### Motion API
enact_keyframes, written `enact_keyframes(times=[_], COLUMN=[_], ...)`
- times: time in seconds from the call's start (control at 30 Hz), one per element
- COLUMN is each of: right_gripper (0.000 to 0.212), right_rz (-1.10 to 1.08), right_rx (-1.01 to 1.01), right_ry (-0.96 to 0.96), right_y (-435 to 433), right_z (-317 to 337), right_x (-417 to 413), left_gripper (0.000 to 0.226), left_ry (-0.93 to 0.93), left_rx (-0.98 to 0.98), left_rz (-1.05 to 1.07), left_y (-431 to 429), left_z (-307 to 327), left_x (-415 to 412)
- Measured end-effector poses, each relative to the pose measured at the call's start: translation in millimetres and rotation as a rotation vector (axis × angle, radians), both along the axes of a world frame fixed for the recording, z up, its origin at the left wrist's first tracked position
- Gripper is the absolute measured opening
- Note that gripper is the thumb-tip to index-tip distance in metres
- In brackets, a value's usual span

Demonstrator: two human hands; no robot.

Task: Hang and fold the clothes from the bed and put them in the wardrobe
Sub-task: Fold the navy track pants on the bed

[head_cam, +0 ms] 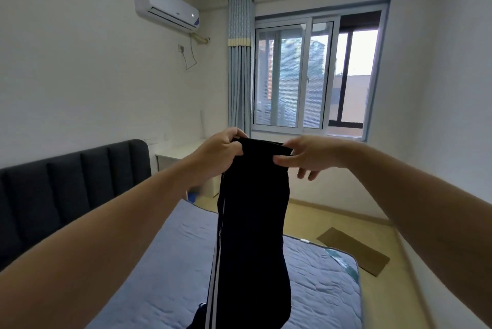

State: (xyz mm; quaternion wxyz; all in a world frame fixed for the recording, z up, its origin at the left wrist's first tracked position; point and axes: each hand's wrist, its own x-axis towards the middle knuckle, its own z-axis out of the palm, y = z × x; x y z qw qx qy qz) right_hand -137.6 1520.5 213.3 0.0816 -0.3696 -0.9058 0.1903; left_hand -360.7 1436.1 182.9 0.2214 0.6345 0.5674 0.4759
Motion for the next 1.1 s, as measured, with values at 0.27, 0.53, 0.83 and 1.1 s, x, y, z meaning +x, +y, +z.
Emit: enact_keyframes(times=[0.27,0.53,0.83,1.1], right_gripper=[0.03,0.057,0.044,0.021], right_rz=[0.057,0.111,-0.102,-0.394], right_rx=[0.068,-0.382,-0.627,-0.256], right_ry=[0.581,0.741,0.418,0.376], right_y=[22.4,59.5,162.1,289.7], right_z=[-13.6,-25.0,-30.2,-59.3], right_x=[14.9,57.5,106.6,113.8], left_gripper=[0.026,0.039,0.039,0.021], left_ry=[-0.249,-0.23,-0.233,0.4], left_rx=[-0.03,-0.185,-0.496,-0.163], left_rz=[-0.169,-0.292,-0.616,-0.065], left_y=[41.3,98.6,214.5,380.4], left_z=[1.5,-5.3,-21.0,-57.9], left_x=[5.3,9.8,25.7,101.2])
